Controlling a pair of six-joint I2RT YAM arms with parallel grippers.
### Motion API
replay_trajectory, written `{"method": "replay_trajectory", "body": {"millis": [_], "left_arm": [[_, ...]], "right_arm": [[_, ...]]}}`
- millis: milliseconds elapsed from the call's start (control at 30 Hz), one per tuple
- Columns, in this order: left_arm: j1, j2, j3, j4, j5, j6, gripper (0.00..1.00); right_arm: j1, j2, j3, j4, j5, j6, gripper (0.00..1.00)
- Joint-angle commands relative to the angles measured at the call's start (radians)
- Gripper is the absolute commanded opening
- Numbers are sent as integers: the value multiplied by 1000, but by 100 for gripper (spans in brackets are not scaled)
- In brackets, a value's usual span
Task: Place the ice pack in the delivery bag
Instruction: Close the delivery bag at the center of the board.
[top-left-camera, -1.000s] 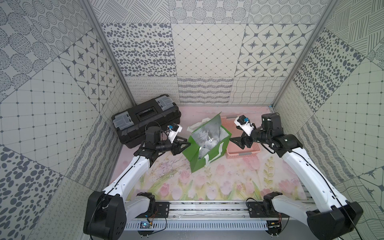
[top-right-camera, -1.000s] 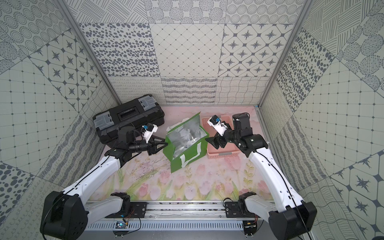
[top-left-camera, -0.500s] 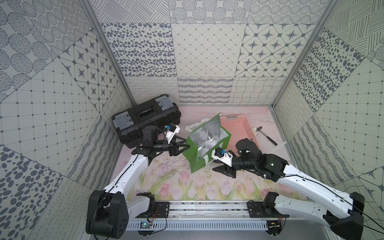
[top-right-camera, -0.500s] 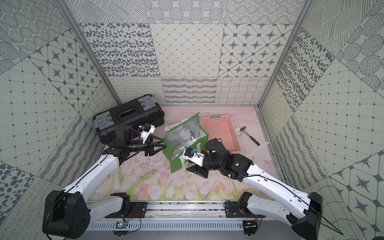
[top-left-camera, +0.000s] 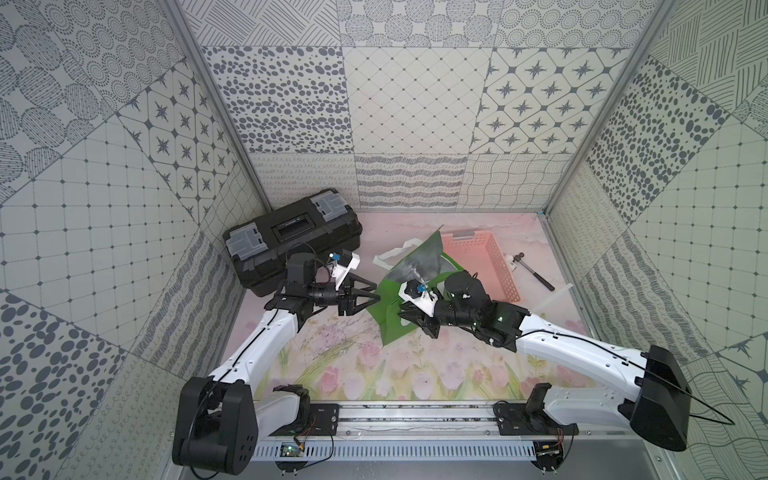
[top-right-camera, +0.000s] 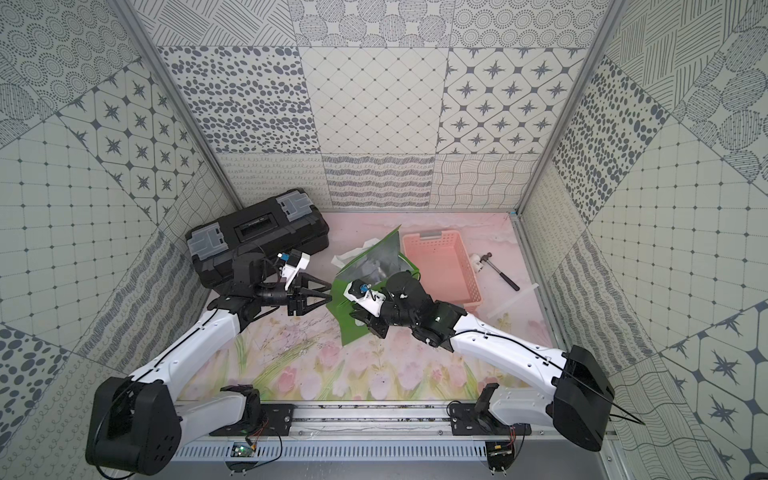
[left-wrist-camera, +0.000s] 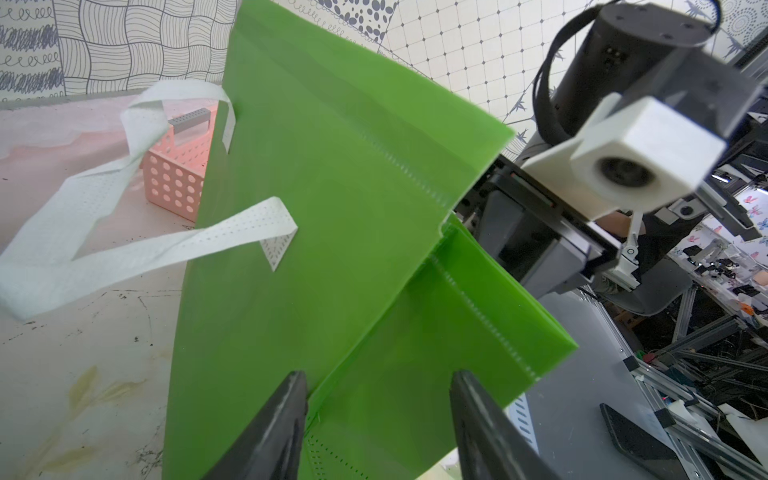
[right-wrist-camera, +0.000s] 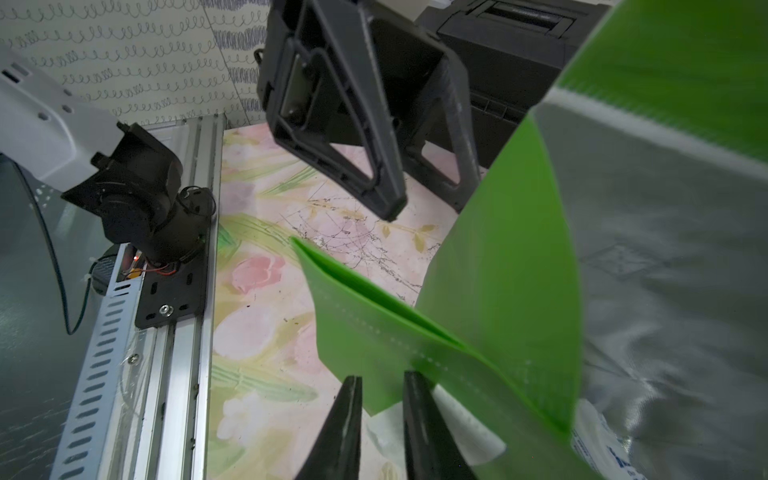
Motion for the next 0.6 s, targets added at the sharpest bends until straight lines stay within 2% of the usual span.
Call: {"method": "replay_trajectory", "body": {"millis": [0,167,333,467,567], "left_arm": [[-13,-36,-43,38,67,-33,60],[-64,-30,-52,49,47,-54,61],[-123,0,-49,57,-30,-60,61],[-119,-51,-44,55,-73,-68,61],[-84,-122,-30,0,-83,-69,63]], "right_arm": [[-12,23,-2,108,11,10,22],[-34,47,5,127,9,-3,19],[-52,51,10,112,2,-18,18],[-62,48,11,97,-3,-27,19],[-68,48,13,81,-1,-37,19]]}}
